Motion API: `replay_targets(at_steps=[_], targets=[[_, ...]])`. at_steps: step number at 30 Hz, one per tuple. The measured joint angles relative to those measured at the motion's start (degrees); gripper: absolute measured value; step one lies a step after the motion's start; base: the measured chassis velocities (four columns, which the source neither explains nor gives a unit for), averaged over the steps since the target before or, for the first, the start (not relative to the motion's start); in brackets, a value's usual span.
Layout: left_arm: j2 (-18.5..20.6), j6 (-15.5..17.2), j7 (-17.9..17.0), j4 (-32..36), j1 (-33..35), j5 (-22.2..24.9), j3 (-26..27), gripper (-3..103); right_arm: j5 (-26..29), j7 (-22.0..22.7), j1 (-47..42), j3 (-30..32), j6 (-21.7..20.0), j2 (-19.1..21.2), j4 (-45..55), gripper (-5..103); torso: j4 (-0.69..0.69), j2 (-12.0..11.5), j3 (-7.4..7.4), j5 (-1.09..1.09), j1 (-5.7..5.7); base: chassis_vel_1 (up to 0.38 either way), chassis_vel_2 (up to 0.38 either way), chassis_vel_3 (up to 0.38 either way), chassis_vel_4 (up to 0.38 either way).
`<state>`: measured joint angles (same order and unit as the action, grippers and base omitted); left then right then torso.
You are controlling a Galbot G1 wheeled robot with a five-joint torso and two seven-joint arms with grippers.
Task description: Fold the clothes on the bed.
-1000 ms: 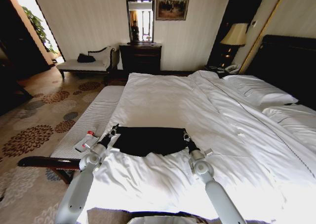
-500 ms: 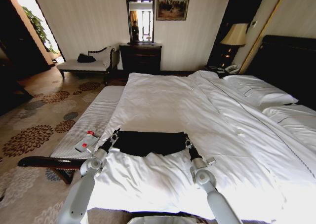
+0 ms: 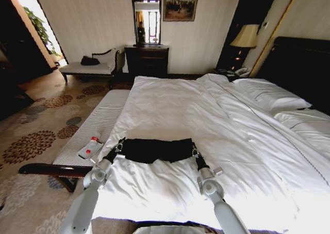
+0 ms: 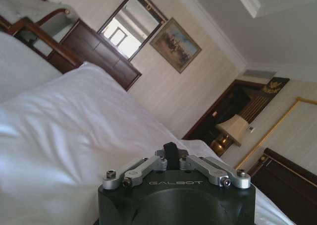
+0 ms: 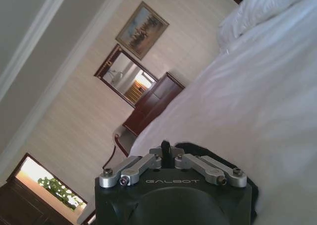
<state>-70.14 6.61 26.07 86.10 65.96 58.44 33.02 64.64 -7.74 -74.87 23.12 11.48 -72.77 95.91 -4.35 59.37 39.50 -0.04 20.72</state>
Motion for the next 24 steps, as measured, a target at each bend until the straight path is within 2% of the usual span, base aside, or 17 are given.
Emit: replay_targets(at_steps=[1, 2, 4, 5, 9, 10, 11, 12, 15, 16, 17, 18, 19, 20, 21, 23, 24], targets=[[0.24, -0.53, 0.16, 2.64, 1.45, -0.05, 1.22, 11, 0.05, 0.02, -0.99, 0.42, 0.27, 0.31, 2.45, 17, 0.01, 0.00, 0.01, -0.01, 0.00, 0.000, 0.000, 0.000, 0.000], [0.24, -0.53, 0.16, 2.64, 1.45, -0.05, 1.22, 11, 0.05, 0.02, -0.99, 0.42, 0.27, 0.31, 2.45, 17, 0.01, 0.00, 0.01, -0.01, 0.00, 0.000, 0.000, 0.000, 0.000], [0.66, -0.79, 1.09, 7.31, 3.99, 0.87, 3.96, 21, 0.37, 0.08, -2.61, 1.37, 0.54, 0.77, 6.46, 22, 0.02, 0.00, 0.00, 0.00, 0.00, 0.000, 0.000, 0.000, 0.000], [0.66, -0.79, 1.09, 7.31, 3.99, 0.87, 3.96, 21, 0.37, 0.08, -2.61, 1.37, 0.54, 0.77, 6.46, 22, 0.02, 0.00, 0.00, 0.00, 0.00, 0.000, 0.000, 0.000, 0.000], [2.51, -0.69, 0.88, 16.33, 6.03, 6.80, 12.04, 43, 1.51, 0.36, -4.79, 3.89, 0.85, 1.96, 12.84, 44, 0.02, 0.01, -0.01, 0.01, -0.02, 0.000, 0.000, 0.000, 0.000], [3.04, -0.51, 0.15, 17.20, 5.55, 8.51, 13.27, 43, 1.83, 0.72, -4.51, 4.18, 0.85, 2.18, 13.25, 49, 0.01, 0.01, -0.01, -0.01, -0.02, 0.000, 0.000, 0.000, 0.000], [3.04, -0.51, 0.15, 17.20, 5.55, 8.51, 13.27, 43, 1.83, 0.72, -4.51, 4.18, 0.85, 2.18, 13.25, 49, 0.01, 0.01, -0.01, -0.01, -0.02, 0.000, 0.000, 0.000, 0.000], [3.59, -0.23, -0.56, 17.72, 5.03, 10.07, 14.08, 49, 2.01, 1.18, -4.02, 4.25, 0.82, 2.34, 13.30, 49, 0.00, 0.01, -0.01, 0.01, -0.01, 0.000, 0.000, 0.000, 0.000], [4.71, 0.43, -3.44, 17.73, 3.61, 11.88, 14.90, 65, 1.44, 4.55, -0.66, 3.08, -0.44, 2.92, 11.78, 65, 0.02, 0.00, 0.00, 0.00, 0.00, 0.000, 0.000, 0.000, 0.000], [4.71, 0.43, -3.44, 17.73, 3.61, 11.88, 14.90, 65, 1.44, 4.55, -0.66, 3.08, -0.44, 2.92, 11.78, 65, 0.02, 0.00, 0.00, 0.00, 0.00, 0.000, 0.000, 0.000, 0.000], [4.73, 0.80, -5.04, 17.22, 3.41, 10.58, 14.57, 70, 0.56, 6.29, 0.77, 2.05, -1.52, 3.19, 10.55, 71, 0.03, 0.00, 0.00, 0.01, 0.00, 0.000, 0.000, 0.000, 0.000], [4.70, 1.32, -6.20, 17.03, 3.42, 8.98, 14.13, 70, 0.06, 7.10, 1.44, 1.44, -2.03, 3.33, 9.91, 77, 0.03, 0.00, 0.01, 0.01, 0.00, 0.000, 0.000, 0.000, 0.000], [4.57, 1.90, -8.36, 16.91, 3.59, 4.02, 13.11, 76, -0.90, 8.36, 2.28, 0.32, -3.11, 3.66, 9.06, 82, 0.03, 0.00, 0.00, 0.00, 0.01, 0.000, 0.000, 0.000, 0.000], [4.57, 1.90, -8.36, 16.91, 3.59, 4.02, 13.11, 76, -0.90, 8.36, 2.28, 0.32, -3.11, 3.66, 9.06, 82, 0.03, 0.00, 0.00, 0.00, 0.01, 0.000, 0.000, 0.000, 0.000], [4.47, 2.11, -9.35, 16.98, 3.82, 0.86, 12.35, 81, -1.39, 8.84, 2.57, -0.37, -3.74, 3.83, 8.76, 82, 0.02, 0.00, 0.00, 0.00, 0.00, 0.000, 0.000, 0.000, 0.000], [4.13, 2.58, -11.69, 17.94, 4.47, -7.28, 9.85, 92, -2.97, 9.74, 2.86, -2.01, -5.68, 4.12, 8.47, 92, 0.02, 0.00, 0.00, 0.00, 0.00, 0.000, 0.000, 0.000, 0.000], [4.13, 2.58, -11.69, 17.94, 4.47, -7.28, 9.85, 92, -2.97, 9.74, 2.86, -2.01, -5.68, 4.12, 8.47, 92, 0.02, 0.00, 0.00, 0.00, 0.00, 0.000, 0.000, 0.000, 0.000]])
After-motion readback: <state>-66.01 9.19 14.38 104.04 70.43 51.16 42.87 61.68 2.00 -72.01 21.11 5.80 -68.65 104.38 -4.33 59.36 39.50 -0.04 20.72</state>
